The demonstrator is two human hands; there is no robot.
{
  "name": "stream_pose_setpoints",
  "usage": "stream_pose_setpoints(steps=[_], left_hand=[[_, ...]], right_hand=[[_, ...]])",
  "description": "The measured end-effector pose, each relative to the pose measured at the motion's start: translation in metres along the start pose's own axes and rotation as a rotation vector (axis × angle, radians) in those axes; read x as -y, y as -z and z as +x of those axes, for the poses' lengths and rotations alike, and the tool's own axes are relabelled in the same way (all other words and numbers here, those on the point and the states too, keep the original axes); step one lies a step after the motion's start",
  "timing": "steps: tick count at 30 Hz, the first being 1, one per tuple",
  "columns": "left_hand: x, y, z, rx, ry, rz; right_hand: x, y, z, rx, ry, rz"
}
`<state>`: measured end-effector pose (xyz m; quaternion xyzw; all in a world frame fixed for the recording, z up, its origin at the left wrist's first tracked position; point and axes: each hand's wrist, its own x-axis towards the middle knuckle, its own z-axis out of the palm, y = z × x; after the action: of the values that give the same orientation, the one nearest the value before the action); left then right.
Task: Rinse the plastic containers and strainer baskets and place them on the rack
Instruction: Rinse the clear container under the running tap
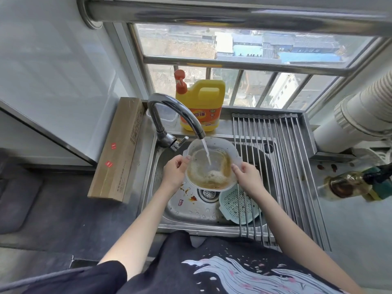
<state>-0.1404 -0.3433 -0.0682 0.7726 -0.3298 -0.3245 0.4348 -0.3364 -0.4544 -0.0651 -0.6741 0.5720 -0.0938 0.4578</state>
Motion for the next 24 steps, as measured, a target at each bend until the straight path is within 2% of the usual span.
stream_pose_setpoints(steps=[4,7,11,13,15,16,17,18,19,21,22,24], left_hand=[[0.003,0.000,0.000,0.001,0.065,-0.020],[0.004,0.003,0.002,-0.018,0.186,-0.140],[0.006,0.006,0.005,0.112,0.333,-0.105],[0.004,0.000,0.004,0.122,0.341,-0.083],[-0.001,-0.005,0.003,0.104,0.329,-0.080],[-0.002,-0.007,0.002,0.099,0.319,-0.069],[-0.003,-0.008,0.000,0.097,0.313,-0.062],[-0.002,-0.009,-0.002,0.102,0.314,-0.061],[0.000,-0.011,-0.003,0.109,0.319,-0.066],[0.000,-0.014,-0.004,0.111,0.317,-0.091],[0.000,-0.015,-0.004,0.107,0.314,-0.108],[0.004,-0.014,-0.004,0.114,0.336,-0.142]], right_hand=[[0.008,0.001,-0.003,-0.018,0.026,0.040],[0.019,0.004,-0.007,0.006,0.069,0.004],[0.030,0.011,-0.005,0.006,0.113,-0.085],[0.034,0.009,-0.009,-0.114,0.168,-0.305],[0.034,0.002,-0.010,-0.251,0.387,-0.601],[0.034,-0.004,-0.008,-0.193,0.538,-0.702],[0.034,-0.011,-0.004,-0.056,0.644,-0.772],[0.033,-0.017,0.001,0.085,0.656,-0.823],[0.032,-0.025,0.008,0.191,0.569,-0.868],[0.034,-0.040,0.014,0.294,0.325,-0.952],[0.036,-0.049,0.013,0.373,0.277,-0.969],[0.040,-0.063,0.008,0.617,0.358,-0.960]])
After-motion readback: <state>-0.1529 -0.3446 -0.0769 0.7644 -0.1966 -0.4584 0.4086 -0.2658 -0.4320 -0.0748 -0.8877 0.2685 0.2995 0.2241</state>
